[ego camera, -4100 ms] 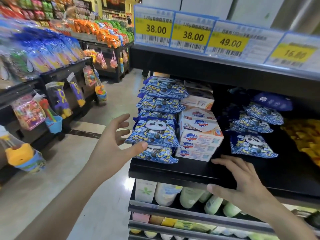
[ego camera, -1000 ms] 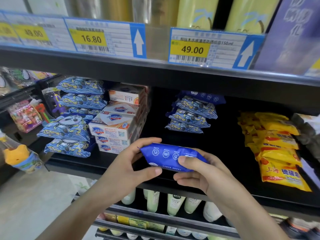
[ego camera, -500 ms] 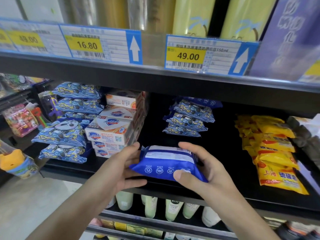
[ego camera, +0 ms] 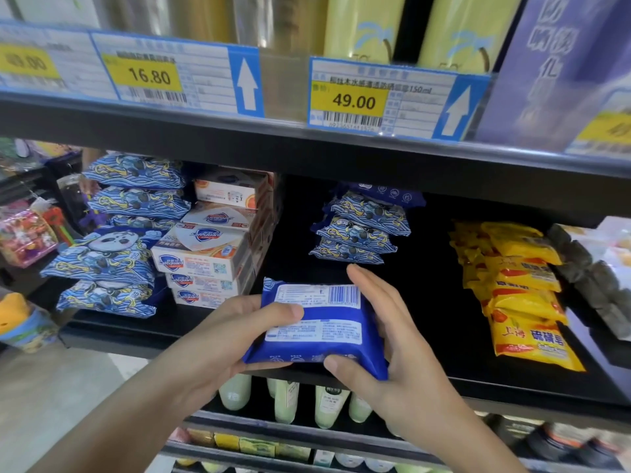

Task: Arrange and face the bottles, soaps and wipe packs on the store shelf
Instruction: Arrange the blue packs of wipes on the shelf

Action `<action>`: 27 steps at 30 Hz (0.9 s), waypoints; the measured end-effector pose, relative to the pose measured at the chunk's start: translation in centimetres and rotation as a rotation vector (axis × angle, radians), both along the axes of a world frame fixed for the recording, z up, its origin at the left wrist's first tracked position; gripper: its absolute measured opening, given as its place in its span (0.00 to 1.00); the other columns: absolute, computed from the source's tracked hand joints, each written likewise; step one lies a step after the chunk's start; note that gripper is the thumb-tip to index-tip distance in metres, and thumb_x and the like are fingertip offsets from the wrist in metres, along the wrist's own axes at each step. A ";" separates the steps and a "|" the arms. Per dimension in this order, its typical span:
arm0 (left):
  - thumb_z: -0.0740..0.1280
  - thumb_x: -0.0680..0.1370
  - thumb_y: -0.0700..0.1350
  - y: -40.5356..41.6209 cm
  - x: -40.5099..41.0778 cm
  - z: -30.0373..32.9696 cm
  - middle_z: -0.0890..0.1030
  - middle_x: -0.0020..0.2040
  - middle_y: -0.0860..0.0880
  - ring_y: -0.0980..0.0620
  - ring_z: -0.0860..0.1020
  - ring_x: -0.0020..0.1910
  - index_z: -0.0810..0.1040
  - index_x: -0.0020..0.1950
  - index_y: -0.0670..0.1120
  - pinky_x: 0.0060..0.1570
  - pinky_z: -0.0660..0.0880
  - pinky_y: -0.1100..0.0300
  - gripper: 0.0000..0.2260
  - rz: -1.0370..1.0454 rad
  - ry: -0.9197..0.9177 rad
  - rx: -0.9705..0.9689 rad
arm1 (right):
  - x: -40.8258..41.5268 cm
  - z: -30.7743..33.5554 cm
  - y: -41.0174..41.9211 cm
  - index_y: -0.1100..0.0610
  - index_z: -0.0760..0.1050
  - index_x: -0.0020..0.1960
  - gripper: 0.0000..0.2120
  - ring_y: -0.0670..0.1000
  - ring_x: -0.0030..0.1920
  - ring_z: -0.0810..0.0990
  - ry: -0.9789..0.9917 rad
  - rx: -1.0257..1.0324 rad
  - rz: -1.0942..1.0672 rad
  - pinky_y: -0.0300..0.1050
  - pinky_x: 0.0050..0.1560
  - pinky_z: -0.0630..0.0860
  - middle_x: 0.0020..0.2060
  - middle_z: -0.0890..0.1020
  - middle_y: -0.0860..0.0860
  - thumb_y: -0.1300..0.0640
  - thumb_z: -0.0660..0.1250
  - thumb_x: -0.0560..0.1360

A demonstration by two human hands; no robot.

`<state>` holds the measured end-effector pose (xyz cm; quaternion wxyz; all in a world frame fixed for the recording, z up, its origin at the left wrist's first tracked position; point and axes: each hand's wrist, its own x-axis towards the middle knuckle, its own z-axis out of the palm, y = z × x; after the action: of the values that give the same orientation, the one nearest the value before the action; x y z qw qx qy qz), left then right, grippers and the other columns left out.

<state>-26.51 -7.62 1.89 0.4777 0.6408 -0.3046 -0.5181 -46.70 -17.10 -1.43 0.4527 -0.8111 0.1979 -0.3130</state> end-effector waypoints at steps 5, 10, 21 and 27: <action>0.76 0.70 0.50 0.3 0.3 0.0 0.87 0.56 0.47 0.47 0.86 0.56 0.81 0.64 0.49 0.64 0.77 0.48 0.23 -0.033 -0.004 -0.054 | -0.5 0.1 -0.1 0.32 0.59 0.78 0.44 0.47 0.73 0.71 0.019 -0.023 -0.076 0.43 0.62 0.79 0.76 0.60 0.33 0.53 0.78 0.71; 0.74 0.72 0.50 0.5 0.7 -0.3 0.86 0.59 0.47 0.46 0.85 0.59 0.80 0.66 0.48 0.69 0.73 0.45 0.23 0.007 0.006 -0.119 | -0.7 0.4 -0.1 0.28 0.62 0.75 0.39 0.43 0.67 0.76 -0.011 0.129 -0.120 0.43 0.65 0.77 0.72 0.69 0.34 0.36 0.74 0.68; 0.74 0.75 0.34 1.2 0.2 -0.6 0.88 0.55 0.51 0.54 0.86 0.53 0.78 0.63 0.47 0.46 0.80 0.69 0.18 0.097 -0.123 -0.266 | -0.1 1.7 -1.0 0.35 0.74 0.66 0.35 0.41 0.58 0.82 0.089 0.241 -0.304 0.45 0.54 0.79 0.61 0.81 0.37 0.22 0.63 0.63; 0.76 0.73 0.36 1.6 0.4 -0.7 0.87 0.55 0.53 0.55 0.85 0.55 0.76 0.63 0.50 0.52 0.79 0.67 0.21 0.053 -0.225 -0.344 | 0.6 2.7 -0.4 0.40 0.79 0.58 0.27 0.45 0.53 0.84 0.164 0.334 -0.228 0.53 0.58 0.81 0.54 0.85 0.40 0.22 0.62 0.70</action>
<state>-26.15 -6.05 1.19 0.5565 0.6113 -0.4231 -0.3710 -46.08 -17.48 1.32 0.5247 -0.7201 0.3734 -0.2581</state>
